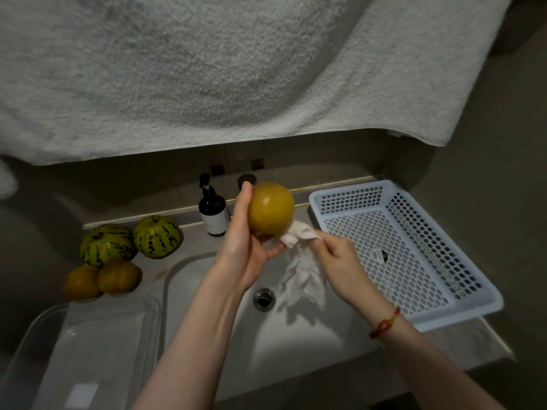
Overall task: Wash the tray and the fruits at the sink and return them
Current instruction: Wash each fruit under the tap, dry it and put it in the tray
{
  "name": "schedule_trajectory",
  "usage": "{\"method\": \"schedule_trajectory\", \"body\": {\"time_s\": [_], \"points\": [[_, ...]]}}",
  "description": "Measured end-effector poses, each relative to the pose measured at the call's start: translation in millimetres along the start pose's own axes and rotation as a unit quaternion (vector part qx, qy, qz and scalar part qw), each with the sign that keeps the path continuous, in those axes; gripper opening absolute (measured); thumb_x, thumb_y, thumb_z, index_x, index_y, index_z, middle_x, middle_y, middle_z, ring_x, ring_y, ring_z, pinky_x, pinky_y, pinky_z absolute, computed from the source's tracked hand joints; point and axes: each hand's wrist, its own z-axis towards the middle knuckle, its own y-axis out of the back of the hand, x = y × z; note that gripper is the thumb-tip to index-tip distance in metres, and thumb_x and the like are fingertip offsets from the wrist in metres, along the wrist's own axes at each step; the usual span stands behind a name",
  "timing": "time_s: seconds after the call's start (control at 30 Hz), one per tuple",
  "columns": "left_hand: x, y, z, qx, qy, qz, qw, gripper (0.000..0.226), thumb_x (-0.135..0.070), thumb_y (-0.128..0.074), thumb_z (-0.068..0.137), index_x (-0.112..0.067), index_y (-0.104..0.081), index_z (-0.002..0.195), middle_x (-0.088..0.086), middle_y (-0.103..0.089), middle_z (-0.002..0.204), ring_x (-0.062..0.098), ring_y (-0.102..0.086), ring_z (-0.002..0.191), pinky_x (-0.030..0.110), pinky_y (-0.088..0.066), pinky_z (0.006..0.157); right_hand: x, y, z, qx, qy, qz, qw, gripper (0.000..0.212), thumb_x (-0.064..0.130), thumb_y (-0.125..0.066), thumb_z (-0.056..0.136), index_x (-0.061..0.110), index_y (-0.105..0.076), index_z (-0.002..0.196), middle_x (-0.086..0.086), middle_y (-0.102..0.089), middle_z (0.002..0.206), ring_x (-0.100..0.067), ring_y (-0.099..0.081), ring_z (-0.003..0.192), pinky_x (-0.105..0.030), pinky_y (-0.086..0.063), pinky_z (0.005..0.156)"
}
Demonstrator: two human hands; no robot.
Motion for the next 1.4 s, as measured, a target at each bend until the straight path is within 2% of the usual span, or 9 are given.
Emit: {"method": "schedule_trajectory", "body": {"time_s": [0.13, 0.27, 0.43, 0.57, 0.77, 0.87, 1.03, 1.2, 1.4], "points": [[-4, 12, -2, -0.037, -0.011, 0.042, 0.998, 0.06, -0.067, -0.052, 0.068, -0.03, -0.055, 0.116, 0.004, -0.064, 0.108, 0.017, -0.062, 0.091, 0.03, -0.046, 0.071, -4, 0, 7, -0.071, -0.159, 0.214, 0.961, 0.042, 0.021, -0.043, 0.099, -0.014, -0.057, 0.082, -0.021, -0.055, 0.074, -0.028, -0.051, 0.067, -0.037, -0.043, 0.065], [0, 24, -10, -0.052, -0.047, 0.031, 0.997, 0.064, -0.06, -0.055, 0.068, -0.032, -0.048, 0.125, 0.0, -0.061, 0.115, 0.01, -0.058, 0.096, 0.026, -0.038, 0.073, 6, 7, 13, -0.127, -0.272, 0.372, 0.878, 0.032, 0.027, -0.043, 0.099, 0.004, -0.066, 0.096, -0.021, -0.069, 0.101, -0.035, -0.065, 0.097, -0.047, -0.051, 0.089], [10, 26, -19, -0.025, -0.111, 0.139, 0.984, 0.046, -0.063, -0.053, 0.063, -0.039, -0.053, 0.103, -0.001, -0.057, 0.115, 0.015, -0.056, 0.1, 0.026, -0.04, 0.073, 24, 14, 19, -0.116, -0.225, 0.27, 0.929, 0.034, 0.033, -0.041, 0.099, 0.012, -0.067, 0.092, -0.018, -0.071, 0.094, -0.027, -0.07, 0.081, -0.04, -0.058, 0.074], [-2, 31, -21, -0.002, -0.087, 0.085, 0.993, 0.055, -0.06, -0.061, 0.058, -0.037, -0.056, 0.108, 0.004, -0.061, 0.115, 0.019, -0.068, 0.092, 0.027, -0.053, 0.062, 37, 26, 25, -0.11, -0.179, 0.102, 0.972, 0.049, 0.036, -0.039, 0.099, -0.006, -0.063, 0.096, -0.025, -0.065, 0.085, -0.029, -0.061, 0.074, -0.032, -0.047, 0.063], [19, 11, -17, 0.043, 0.078, 0.031, 0.996, 0.055, -0.047, -0.065, 0.067, -0.023, -0.057, 0.115, 0.012, -0.064, 0.116, 0.026, -0.065, 0.099, 0.036, -0.057, 0.071, 52, 27, 27, 0.022, -0.145, 0.144, 0.979, 0.044, 0.046, -0.042, 0.095, 0.01, -0.068, 0.097, -0.021, -0.068, 0.102, -0.023, -0.066, 0.091, -0.037, -0.051, 0.08], [27, 6, -11, 0.036, 0.105, -0.033, 0.993, 0.059, -0.05, -0.057, 0.078, -0.013, -0.055, 0.125, 0.018, -0.064, 0.119, 0.029, -0.062, 0.097, 0.036, -0.052, 0.07, 44, 24, 20, 0.138, -0.096, 0.19, 0.967, 0.058, 0.068, -0.032, 0.085, 0.031, -0.07, 0.108, 0.002, -0.068, 0.113, -0.011, -0.064, 0.105, -0.02, -0.052, 0.082], [30, -3, -6, 0.062, 0.13, -0.086, 0.986, 0.069, -0.048, -0.059, 0.065, -0.008, -0.058, 0.122, 0.02, -0.064, 0.118, 0.032, -0.059, 0.111, 0.043, -0.046, 0.096, 20, -11, 7, 0.042, 0.01, 0.144, 0.989, 0.028, 0.051, -0.042, 0.087, 0.059, -0.056, 0.109, 0.021, -0.047, 0.132, -0.005, -0.046, 0.123, -0.029, -0.041, 0.101], [47, -7, -1, -0.003, 0.002, 0.139, 0.99, 0.036, -0.047, -0.047, 0.092, -0.021, -0.06, 0.113, 0.01, -0.066, 0.11, 0.021, -0.066, 0.097, 0.034, -0.056, 0.081, 10, -44, -1, -0.189, -0.057, 0.301, 0.933, 0.02, 0.039, -0.046, 0.095, 0.037, -0.065, 0.094, 0.017, -0.068, 0.087, -0.002, -0.066, 0.082, -0.012, -0.05, 0.062], [52, 2, 9, -0.025, -0.059, 0.294, 0.954, 0.041, -0.049, -0.046, 0.091, -0.019, -0.044, 0.118, 0.002, -0.057, 0.106, 0.011, -0.059, 0.088, 0.019, -0.048, 0.061, -8, -38, 21, -0.134, -0.356, 0.524, 0.762, 0.04, 0.042, -0.049, 0.092, 0.01, -0.06, 0.113, -0.019, -0.066, 0.1, -0.033, -0.065, 0.089, -0.039, -0.053, 0.066]]}}
